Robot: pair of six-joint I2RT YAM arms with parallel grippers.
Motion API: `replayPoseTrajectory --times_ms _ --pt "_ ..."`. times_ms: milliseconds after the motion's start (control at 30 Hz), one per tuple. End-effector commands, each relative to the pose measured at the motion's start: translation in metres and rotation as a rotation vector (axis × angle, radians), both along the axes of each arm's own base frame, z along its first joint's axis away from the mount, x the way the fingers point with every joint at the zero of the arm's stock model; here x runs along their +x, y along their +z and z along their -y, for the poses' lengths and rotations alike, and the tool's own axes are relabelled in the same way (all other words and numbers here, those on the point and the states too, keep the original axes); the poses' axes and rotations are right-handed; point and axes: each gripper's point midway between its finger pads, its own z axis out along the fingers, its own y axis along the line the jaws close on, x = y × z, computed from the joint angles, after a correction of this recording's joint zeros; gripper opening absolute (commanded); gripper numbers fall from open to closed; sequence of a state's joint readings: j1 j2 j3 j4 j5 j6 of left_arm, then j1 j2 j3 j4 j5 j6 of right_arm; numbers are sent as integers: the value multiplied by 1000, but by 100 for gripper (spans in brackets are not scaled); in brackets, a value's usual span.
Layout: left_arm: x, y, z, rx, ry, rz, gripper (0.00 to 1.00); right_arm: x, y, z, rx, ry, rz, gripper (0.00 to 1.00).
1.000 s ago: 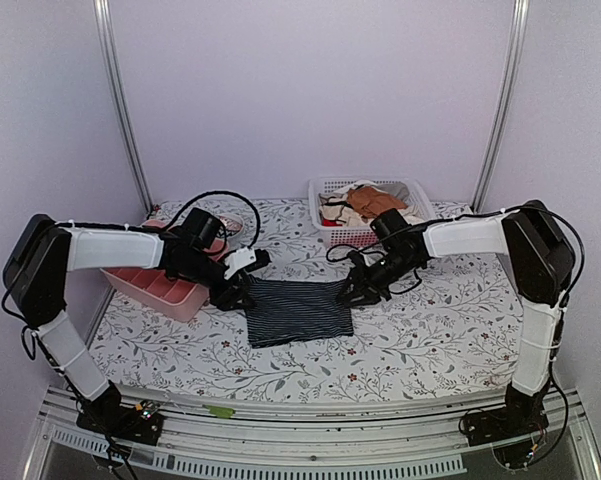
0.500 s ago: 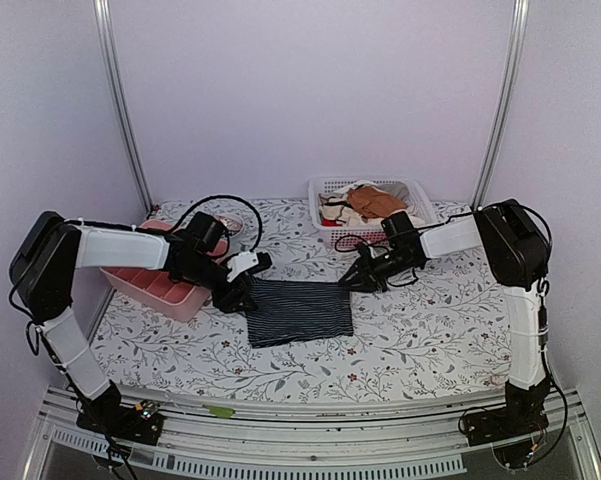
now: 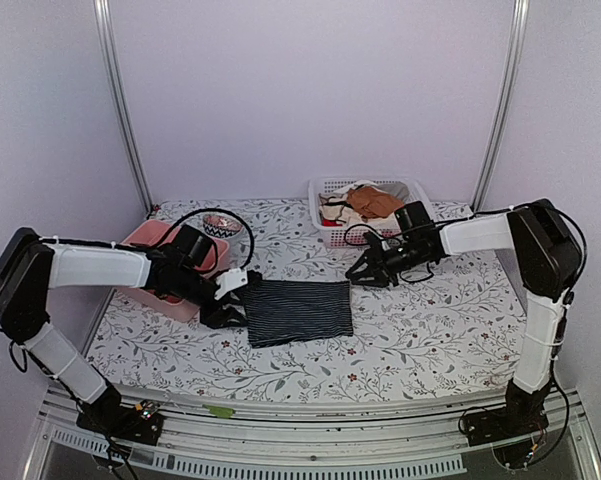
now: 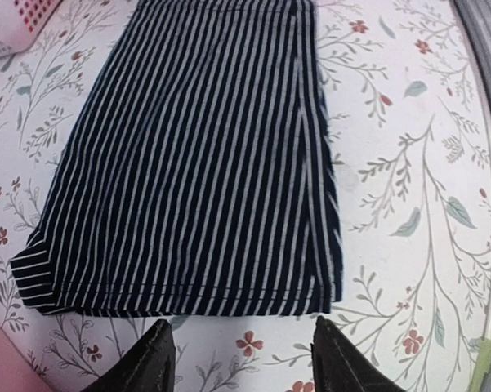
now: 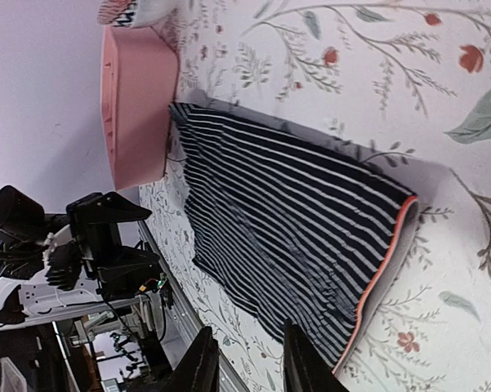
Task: Roll the underwear
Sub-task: Smooth out the underwear at the center of the board.
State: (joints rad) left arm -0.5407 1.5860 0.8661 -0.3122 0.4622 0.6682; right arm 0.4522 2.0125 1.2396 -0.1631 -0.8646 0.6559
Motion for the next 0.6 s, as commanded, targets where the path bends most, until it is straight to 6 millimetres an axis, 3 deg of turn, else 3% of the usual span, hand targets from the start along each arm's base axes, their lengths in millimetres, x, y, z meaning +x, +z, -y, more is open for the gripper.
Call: replayPoseTrajectory --times_ms 0,133,200,233,300,400,433,500,567 --pt "-32 -2 14 -8 -160 93 56 -34 34 -3 -79 113 212 29" --pt "-38 -1 20 -23 -175 84 56 -54 56 -22 -242 274 581 35" --pt "-33 12 22 -49 -152 104 57 -50 86 -28 -269 285 785 41" --pt "-30 25 23 -73 -144 126 59 -44 104 -29 -264 262 862 45" --pt "-20 60 23 -142 -108 209 68 -28 159 -31 -224 174 1026 56" --pt "0 126 22 -278 -12 389 92 -12 219 -32 -167 56 1230 78" --pt "5 143 22 -333 36 428 96 -3 230 -30 -152 -17 1291 96" --pt "6 164 25 -458 95 456 96 16 247 -23 -97 -223 1333 99" --pt "1 174 31 -497 59 475 96 19 251 -28 -17 -236 1373 99"
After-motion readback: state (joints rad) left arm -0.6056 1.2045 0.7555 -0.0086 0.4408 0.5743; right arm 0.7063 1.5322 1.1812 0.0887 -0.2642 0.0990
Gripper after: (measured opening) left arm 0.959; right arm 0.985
